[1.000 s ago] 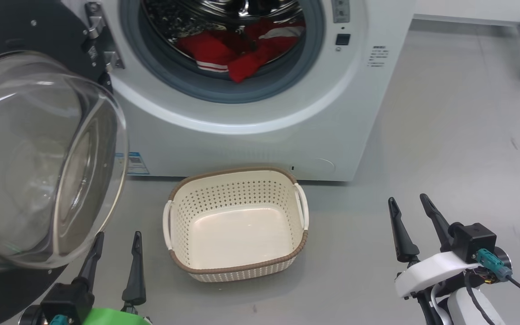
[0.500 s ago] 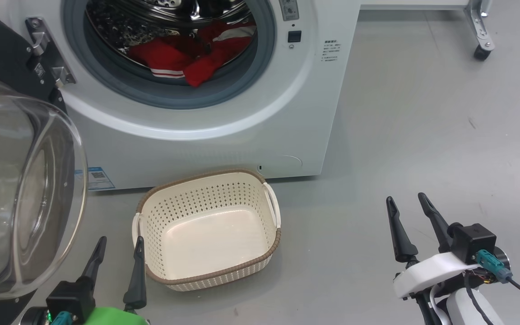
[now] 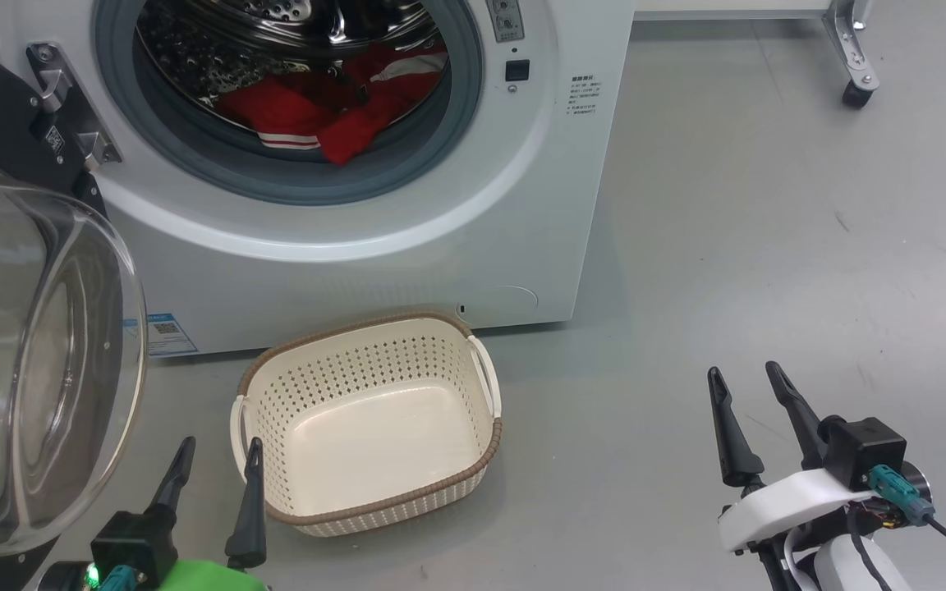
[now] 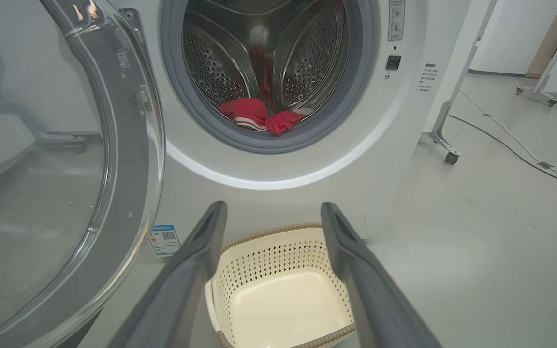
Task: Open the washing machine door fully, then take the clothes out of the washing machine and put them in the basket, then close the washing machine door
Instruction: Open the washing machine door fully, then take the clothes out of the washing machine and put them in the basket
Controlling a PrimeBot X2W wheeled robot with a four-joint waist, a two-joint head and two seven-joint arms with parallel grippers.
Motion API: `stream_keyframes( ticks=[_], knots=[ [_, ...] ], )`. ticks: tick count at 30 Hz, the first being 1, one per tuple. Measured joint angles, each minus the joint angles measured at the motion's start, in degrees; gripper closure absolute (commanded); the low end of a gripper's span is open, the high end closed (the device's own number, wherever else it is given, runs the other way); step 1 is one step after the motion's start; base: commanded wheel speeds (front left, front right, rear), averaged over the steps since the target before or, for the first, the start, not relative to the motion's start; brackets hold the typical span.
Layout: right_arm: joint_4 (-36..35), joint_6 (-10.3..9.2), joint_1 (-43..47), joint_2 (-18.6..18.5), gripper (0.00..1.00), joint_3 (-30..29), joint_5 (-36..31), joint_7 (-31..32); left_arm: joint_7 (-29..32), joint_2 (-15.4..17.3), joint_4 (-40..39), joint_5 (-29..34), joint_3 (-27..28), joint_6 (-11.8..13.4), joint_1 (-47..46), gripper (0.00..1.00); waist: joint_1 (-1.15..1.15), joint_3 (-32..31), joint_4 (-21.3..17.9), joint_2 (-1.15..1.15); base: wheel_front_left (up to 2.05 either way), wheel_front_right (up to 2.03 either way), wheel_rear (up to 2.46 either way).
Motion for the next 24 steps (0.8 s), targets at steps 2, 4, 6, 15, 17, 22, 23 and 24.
stream_keyframes(
  ticks=[2,4,6,15,17,22,23,24],
  knots=[
    [0.0,-0.01,0.1,0.0,0.00,0.0,0.0,0.0,0.0,0.0,0.1,0.1,0.0,0.0,0.0,0.00,0.00,0.0,-0.1,0.00,0.00,0.00,0.00],
    [0.0,-0.29,0.1,0.0,0.00,0.0,0.0,0.0,0.0,0.0,0.1,0.1,0.0,0.1,0.0,0.00,0.00,-0.1,-0.2,0.00,0.00,0.00,0.00],
    [-0.1,-0.36,0.1,0.0,0.00,0.0,0.0,0.0,0.0,0.0,0.2,0.1,0.0,0.4,0.0,0.00,0.00,0.0,-0.3,0.00,0.00,0.00,0.00],
    [-0.2,-0.37,0.1,0.0,0.00,0.0,0.0,0.0,0.5,0.0,0.4,0.1,0.0,0.4,0.0,0.00,0.00,0.0,-0.5,0.00,0.00,0.00,0.00],
    [-0.3,-0.38,0.1,0.0,0.00,0.0,0.0,0.0,0.5,0.0,0.4,0.2,0.0,0.5,0.0,0.00,0.00,0.1,-0.5,0.00,0.00,0.00,0.00],
    [-0.5,-0.41,0.1,0.0,0.00,0.2,0.0,0.0,0.4,-0.1,-0.1,0.1,0.0,0.5,-0.1,0.00,0.00,0.3,-0.5,0.00,0.06,-0.06,0.00],
    [-0.5,-0.41,0.1,0.0,0.00,0.2,0.0,0.0,0.1,-0.1,-0.3,0.1,0.0,0.5,-0.1,0.00,0.00,0.3,-0.5,0.00,0.18,-0.18,0.00],
    [-0.6,-0.41,0.1,0.0,0.00,0.2,0.0,0.0,-0.1,-0.1,-0.5,0.1,0.0,0.5,-0.1,0.00,0.00,0.3,-0.4,0.00,0.22,-0.22,0.00]
  ],
)
